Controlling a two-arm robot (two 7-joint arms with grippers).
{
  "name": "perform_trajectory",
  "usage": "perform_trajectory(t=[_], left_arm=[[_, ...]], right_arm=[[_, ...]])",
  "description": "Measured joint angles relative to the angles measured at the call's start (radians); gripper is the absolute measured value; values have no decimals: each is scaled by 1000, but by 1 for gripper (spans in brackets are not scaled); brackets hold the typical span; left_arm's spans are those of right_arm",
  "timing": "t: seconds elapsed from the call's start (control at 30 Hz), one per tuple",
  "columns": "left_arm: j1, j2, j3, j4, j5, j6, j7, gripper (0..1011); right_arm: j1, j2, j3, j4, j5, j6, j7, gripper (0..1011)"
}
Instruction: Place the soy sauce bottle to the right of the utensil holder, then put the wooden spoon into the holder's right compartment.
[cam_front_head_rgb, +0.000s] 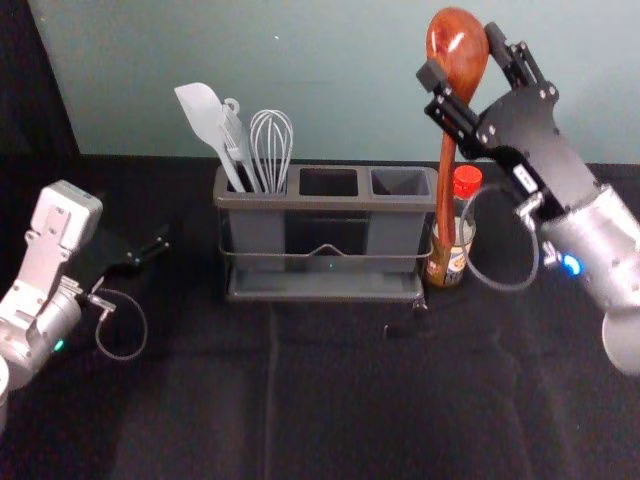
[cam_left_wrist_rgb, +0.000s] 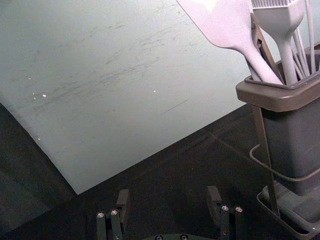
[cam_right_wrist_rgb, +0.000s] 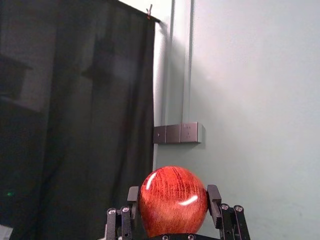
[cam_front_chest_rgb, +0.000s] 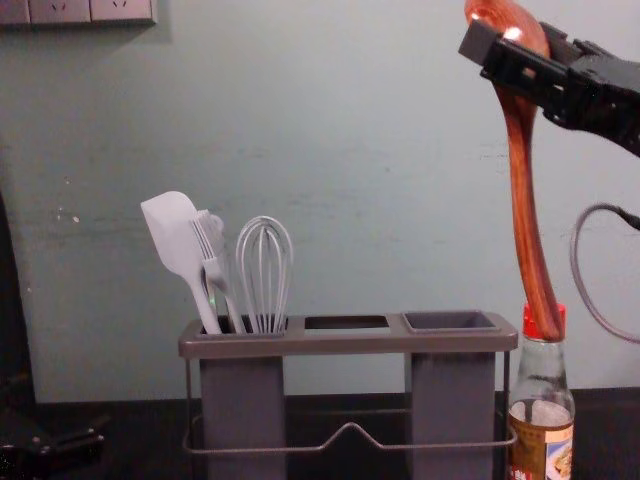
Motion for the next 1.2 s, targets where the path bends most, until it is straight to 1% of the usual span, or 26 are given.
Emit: perform_trajectory(t=[0.07, 0.1, 0.23, 0.27, 0.3, 0.4, 0.5, 0.53, 0.7, 0.77, 0.8, 0.9, 0.93, 1.0, 1.07, 1.2], left_arm=[[0, 0, 0, 0, 0, 0, 0, 1005], [0, 0, 0, 0, 0, 0, 0, 1005], [0, 0, 0, 0, 0, 0, 0, 1005], [0, 0, 0, 0, 0, 0, 0, 1005], [0, 0, 0, 0, 0, 0, 0, 1005], [0, 0, 0, 0, 0, 0, 0, 1005], [0, 0, 0, 0, 0, 0, 0, 1005], [0, 0, 0, 0, 0, 0, 0, 1005], [0, 0, 0, 0, 0, 0, 0, 1005], [0, 0, 0, 0, 0, 0, 0, 1005], [0, 0, 0, 0, 0, 0, 0, 1005], [0, 0, 0, 0, 0, 0, 0, 1005], [0, 0, 0, 0, 0, 0, 0, 1005], [0, 0, 0, 0, 0, 0, 0, 1005], [0, 0, 0, 0, 0, 0, 0, 1005], [0, 0, 0, 0, 0, 0, 0, 1005]], right_arm=[[28, 0, -5, 30, 7, -9, 10, 838], [55, -1, -12, 60, 11, -14, 18, 838], [115, -2, -29, 127, 13, -27, 31, 838], [139, -4, -36, 155, 13, -35, 37, 838], [139, -4, -36, 155, 13, -35, 37, 838], [193, -14, -54, 225, 14, -57, 46, 838], [219, -22, -64, 265, 12, -75, 50, 838], [238, -28, -70, 292, 9, -90, 50, 838], [284, -49, -88, 370, -5, -135, 48, 838], [301, -61, -97, 402, -19, -160, 37, 838], [308, -70, -102, 419, -35, -178, 23, 838], [314, -85, -106, 441, -64, -206, -5, 838], [316, -97, -108, 452, -91, -228, -28, 838], [318, -109, -107, 464, -118, -252, -51, 838], [319, -127, -105, 482, -158, -284, -87, 838], [322, -156, -95, 512, -210, -330, -131, 838]])
